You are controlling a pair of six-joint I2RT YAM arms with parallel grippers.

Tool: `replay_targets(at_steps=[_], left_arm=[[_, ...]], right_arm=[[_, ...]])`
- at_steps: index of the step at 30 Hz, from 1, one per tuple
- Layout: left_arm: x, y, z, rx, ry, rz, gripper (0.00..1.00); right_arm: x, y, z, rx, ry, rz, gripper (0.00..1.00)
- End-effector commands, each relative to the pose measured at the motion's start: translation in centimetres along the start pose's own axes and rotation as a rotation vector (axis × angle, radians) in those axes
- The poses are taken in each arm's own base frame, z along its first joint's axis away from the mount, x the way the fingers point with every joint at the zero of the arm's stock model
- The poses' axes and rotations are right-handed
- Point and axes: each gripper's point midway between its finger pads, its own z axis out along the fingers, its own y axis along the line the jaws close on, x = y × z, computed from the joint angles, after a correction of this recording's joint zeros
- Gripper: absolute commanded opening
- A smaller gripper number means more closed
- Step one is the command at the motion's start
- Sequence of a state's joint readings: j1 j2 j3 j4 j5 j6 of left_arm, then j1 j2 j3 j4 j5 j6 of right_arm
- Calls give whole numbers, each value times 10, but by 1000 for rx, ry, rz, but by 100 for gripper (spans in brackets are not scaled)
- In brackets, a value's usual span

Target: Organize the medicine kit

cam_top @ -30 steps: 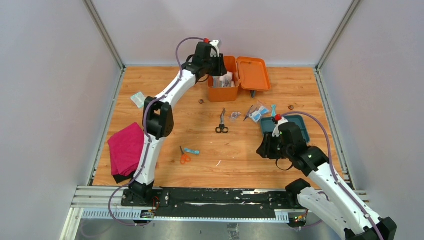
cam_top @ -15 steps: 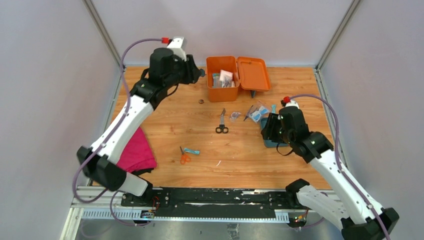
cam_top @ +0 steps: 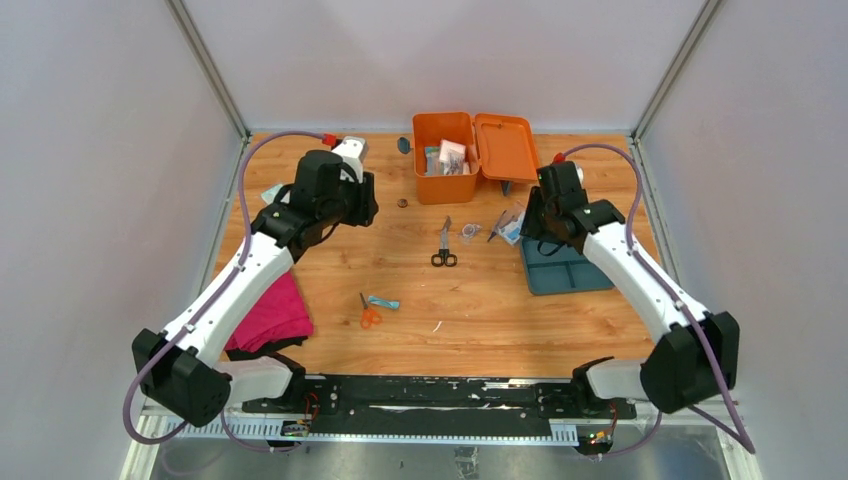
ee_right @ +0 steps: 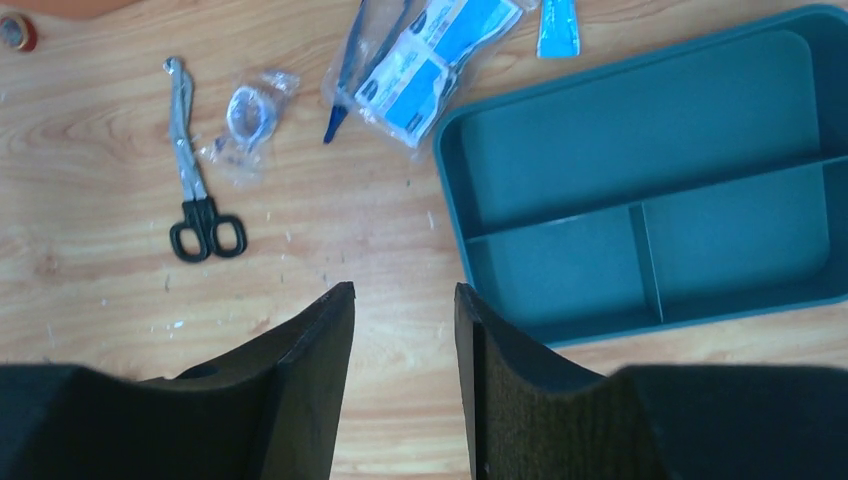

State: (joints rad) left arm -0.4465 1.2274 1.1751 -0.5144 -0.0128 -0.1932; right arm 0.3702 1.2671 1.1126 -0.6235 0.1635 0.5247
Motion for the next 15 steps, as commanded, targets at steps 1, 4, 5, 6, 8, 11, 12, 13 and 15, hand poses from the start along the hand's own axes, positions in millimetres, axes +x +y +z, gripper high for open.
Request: replay_targets(at_steps=[1,4,5,6,8,11,12,13,15], left_arm=[[-5,1,-5,-3,-32,25,46],[-1,4,-6,-12,-25,28,46],[0,6,-6,-23,-22,30,46],[0,8,-6,-33,-24,32,46],[-1,11,-8,-54,-30,34,46],[-1,13,-11,-62,-36,36,46],[-1,13,-11,-63,-36,36,46],[-1,13,-12,-64,-39,37,46],[-1,14,-12,-66,-38,38,46]], right_arm=[[-24,1,24,-22,4,1,46],[-26,0,52,-15,63,-12,46],[-30,-2,59,-10,72,-13,46],[-28,-3,68,-1,94,-20,46],[-28,-7,83,18,121,-25,46],[-28,-12,100,44,151,-24,48],[-26,-14,108,57,165,-23,48],[-26,-16,113,64,173,-21,49],[-26,-19,123,78,185,-21,50]])
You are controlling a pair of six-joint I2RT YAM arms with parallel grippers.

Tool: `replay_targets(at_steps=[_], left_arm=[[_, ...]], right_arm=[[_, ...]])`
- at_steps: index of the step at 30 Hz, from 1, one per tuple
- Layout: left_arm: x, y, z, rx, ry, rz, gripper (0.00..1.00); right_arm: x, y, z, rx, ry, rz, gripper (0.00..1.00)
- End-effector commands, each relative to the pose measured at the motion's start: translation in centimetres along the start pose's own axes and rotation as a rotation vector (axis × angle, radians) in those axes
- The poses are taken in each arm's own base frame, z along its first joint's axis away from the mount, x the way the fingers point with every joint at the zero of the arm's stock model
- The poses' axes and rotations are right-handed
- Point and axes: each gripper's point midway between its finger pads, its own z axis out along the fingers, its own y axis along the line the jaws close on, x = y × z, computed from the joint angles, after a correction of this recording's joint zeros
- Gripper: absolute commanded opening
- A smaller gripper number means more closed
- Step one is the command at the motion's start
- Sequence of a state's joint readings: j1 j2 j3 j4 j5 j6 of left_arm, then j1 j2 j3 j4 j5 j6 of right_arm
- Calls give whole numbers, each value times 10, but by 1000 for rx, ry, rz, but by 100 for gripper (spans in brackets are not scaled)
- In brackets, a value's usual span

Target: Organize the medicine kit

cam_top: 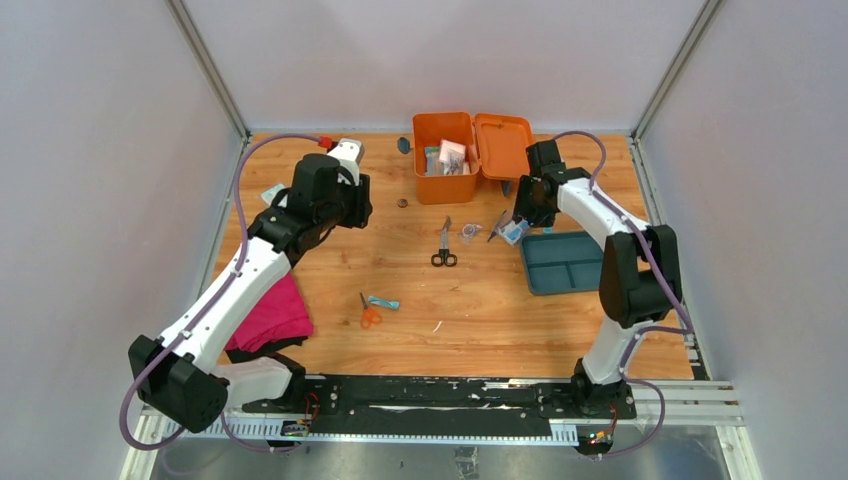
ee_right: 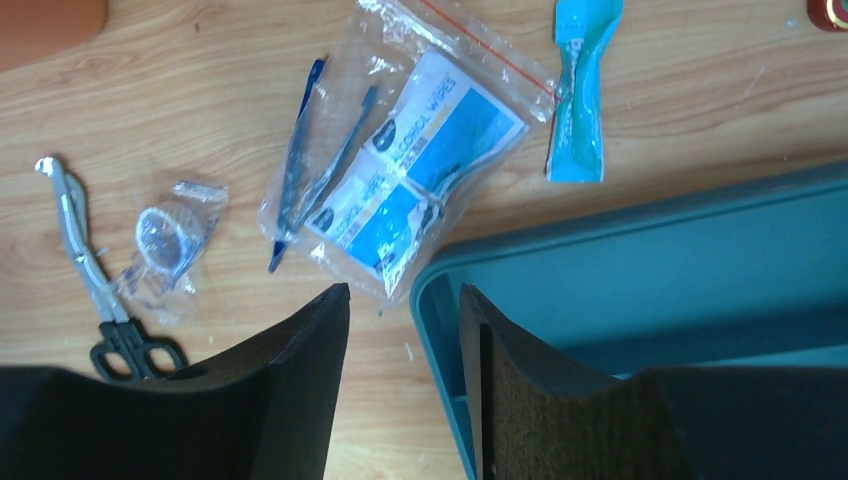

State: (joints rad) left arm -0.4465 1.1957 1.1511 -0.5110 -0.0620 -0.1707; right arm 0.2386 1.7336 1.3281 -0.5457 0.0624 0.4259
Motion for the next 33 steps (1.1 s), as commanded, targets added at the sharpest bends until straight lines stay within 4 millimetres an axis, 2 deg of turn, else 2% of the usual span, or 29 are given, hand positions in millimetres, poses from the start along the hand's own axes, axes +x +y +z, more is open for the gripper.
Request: replay_targets(at_steps=[1,10,19,27,29,33], left_arm=[[-1,4,-6,-19,-19,15,46],[0,5,-5,-21,-15,21,46],[3,6,-3,-25,-7,24,46],[4,10,-2,-44,-2,33,45],[4,10,-2,-49,-1,34,45],[4,10,-2,-47,-1,34,45]], right_arm=[[-13,-9,15,28,13,-2,50],[-18,-26,47,60,70,24,54],[0,-29,66,51,144,29,52],[8,-35,79,69,181,31,35],[7,-35,80,68,180,36,25],[-2,-32,67,57,144,50,6]])
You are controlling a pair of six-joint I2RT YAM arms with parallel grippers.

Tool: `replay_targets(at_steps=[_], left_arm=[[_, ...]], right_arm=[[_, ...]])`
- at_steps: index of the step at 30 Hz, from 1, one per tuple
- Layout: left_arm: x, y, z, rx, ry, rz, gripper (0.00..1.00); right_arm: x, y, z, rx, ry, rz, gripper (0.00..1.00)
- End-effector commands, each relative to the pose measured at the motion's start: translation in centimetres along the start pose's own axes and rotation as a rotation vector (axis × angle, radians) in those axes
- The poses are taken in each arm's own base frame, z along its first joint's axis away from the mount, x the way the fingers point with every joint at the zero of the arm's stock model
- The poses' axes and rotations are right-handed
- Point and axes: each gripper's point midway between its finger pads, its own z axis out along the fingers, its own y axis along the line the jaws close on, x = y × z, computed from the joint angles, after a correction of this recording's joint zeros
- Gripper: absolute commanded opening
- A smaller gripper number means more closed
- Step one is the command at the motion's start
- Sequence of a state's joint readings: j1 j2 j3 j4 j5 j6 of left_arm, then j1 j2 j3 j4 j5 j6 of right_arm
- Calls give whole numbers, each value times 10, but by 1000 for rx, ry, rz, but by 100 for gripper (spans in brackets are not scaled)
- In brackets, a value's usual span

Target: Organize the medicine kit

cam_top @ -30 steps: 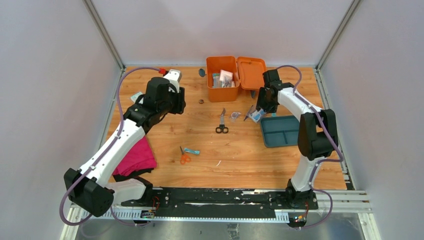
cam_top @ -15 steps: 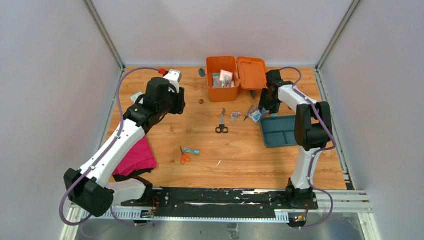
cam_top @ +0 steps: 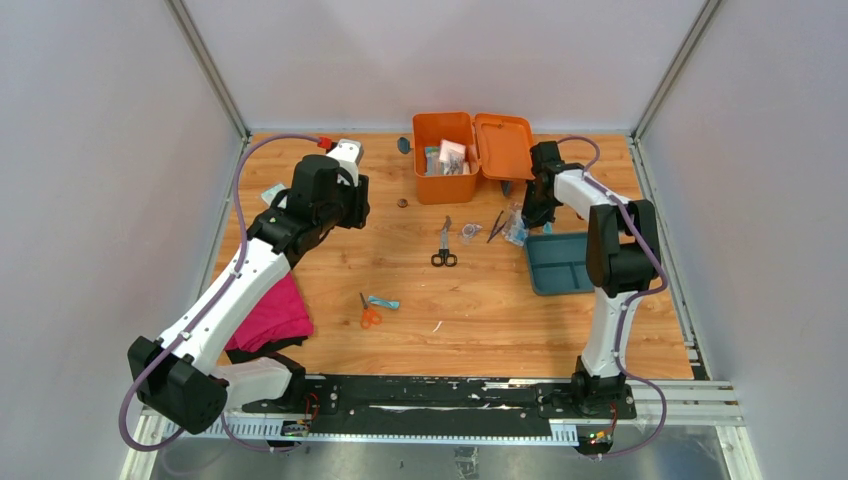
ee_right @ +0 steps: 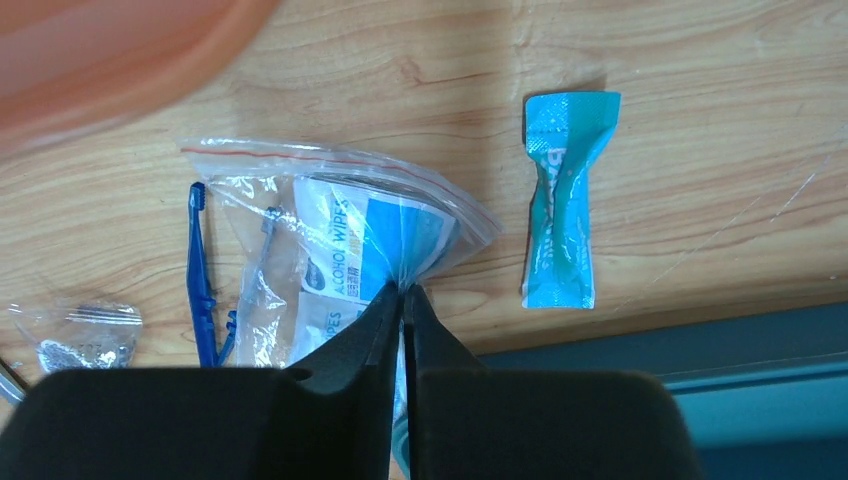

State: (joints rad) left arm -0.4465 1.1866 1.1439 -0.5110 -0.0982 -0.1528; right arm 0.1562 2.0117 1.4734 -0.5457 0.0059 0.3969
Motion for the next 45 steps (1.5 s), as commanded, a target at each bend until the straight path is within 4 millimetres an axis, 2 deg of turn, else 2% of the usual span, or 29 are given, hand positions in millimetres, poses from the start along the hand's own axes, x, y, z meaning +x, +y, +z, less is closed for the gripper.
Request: replay_targets(at_steps=[1,3,15,18,23,26,29,31,35,36,40,42,45], left_arm=[[3,2,0,-10,6,16,45],[4,2,0,-10,7,15,45],[4,-2,0,11,7,2,45],[4,-3,0,16,6,1,45],[6,-2,2,12,13,0,45],[6,-2,3,12,16,-1,45],[7,-3,4,11,21,-8,45],[7,-4,4,13,23,-21,45],[10,-6,4,22,32,-45,45],[11,-7,5,25,33,-47,45],[13,-7,7,25,36,-52,45],[14,-6,8,17,40,-54,45],[17,-7,11,22,47,-59,45]], right_arm=[[-2,-10,-10,21,-2,21,3],[-8,-8,-22,11,-35,30,0],[-35,11,-116,-101,-254,85,0],[-43,30,-139,-160,-308,55,0],[-67,86,-169,-347,-375,-40,0],[-81,114,-172,-403,-390,-110,0],[-94,143,-167,-460,-392,-176,0],[-110,162,-171,-498,-424,-227,0],[-134,189,-161,-537,-467,-296,0],[-140,194,-152,-537,-471,-305,0],[-163,211,-135,-559,-504,-331,0],[-166,218,-121,-573,-490,-331,1],[-161,227,-102,-604,-446,-323,7]])
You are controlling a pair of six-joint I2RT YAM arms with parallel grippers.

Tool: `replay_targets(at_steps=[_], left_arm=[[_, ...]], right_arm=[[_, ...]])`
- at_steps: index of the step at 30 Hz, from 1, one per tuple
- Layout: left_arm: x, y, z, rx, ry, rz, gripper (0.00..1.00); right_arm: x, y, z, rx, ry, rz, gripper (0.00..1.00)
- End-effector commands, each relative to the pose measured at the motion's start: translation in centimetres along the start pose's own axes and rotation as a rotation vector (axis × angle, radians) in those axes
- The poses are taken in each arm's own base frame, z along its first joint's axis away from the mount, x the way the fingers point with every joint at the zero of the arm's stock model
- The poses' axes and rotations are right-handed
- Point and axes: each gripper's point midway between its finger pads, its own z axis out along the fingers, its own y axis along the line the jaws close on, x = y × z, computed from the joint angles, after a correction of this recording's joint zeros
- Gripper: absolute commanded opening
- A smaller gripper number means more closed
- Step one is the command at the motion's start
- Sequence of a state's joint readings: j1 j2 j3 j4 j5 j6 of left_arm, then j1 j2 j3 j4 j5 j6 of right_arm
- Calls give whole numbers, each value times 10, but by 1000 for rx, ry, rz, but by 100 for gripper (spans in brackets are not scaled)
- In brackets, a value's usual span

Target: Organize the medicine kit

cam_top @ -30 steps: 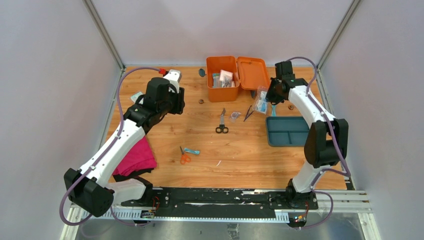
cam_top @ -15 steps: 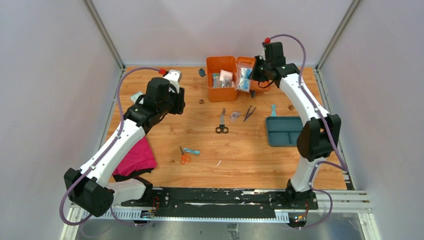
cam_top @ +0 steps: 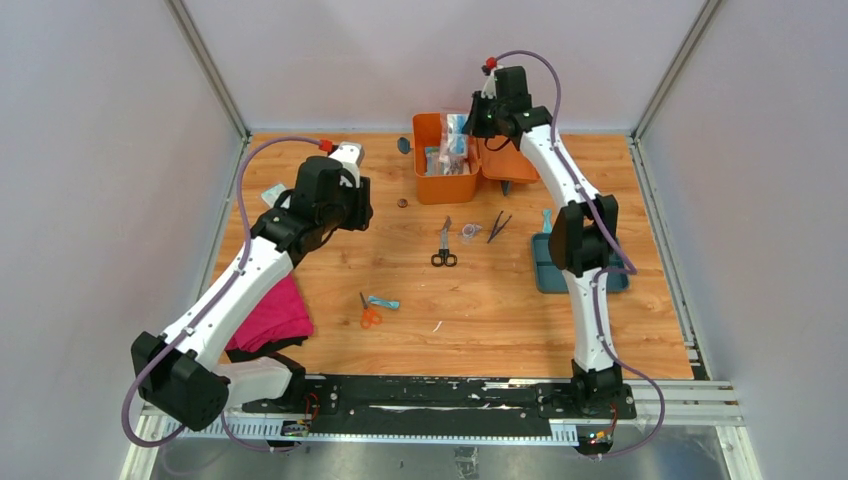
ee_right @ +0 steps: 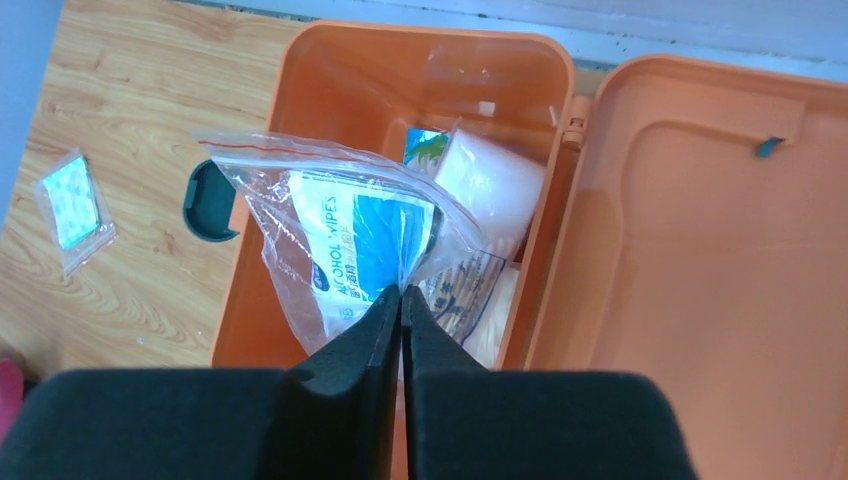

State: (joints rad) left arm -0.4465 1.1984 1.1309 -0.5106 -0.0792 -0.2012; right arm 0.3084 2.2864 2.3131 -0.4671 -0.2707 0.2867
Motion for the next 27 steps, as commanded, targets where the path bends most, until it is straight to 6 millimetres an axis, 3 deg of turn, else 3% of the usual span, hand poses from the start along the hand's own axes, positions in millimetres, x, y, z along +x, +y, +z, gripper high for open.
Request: replay_targets(at_steps=[1,4,7,13,17,20,23,27], left_arm=[[9,-2,7,7,24,-13,45],[11,-1,7,2,29,-12,45],[12,0,7,0,31,-11,46],[12,1,5,-3,26,-9,47],[10,1,3,-3,18,-8,47],[9,0,2,5,15,-9,48],[9,-3,2,19,16,-9,48],[10,-5,1,32,17,-11,48]], right_arm=[[13,14,18,-72,42,-7,11],[18,18,19,-85,54,-15,24],[9,22,6,-77,33,-33,33],[-18,24,-58,24,-44,-44,34],[7,7,-102,170,-41,28,33],[39,-2,-128,241,-23,119,33],[72,-7,-147,308,-23,199,36],[117,-7,-151,350,15,262,43]])
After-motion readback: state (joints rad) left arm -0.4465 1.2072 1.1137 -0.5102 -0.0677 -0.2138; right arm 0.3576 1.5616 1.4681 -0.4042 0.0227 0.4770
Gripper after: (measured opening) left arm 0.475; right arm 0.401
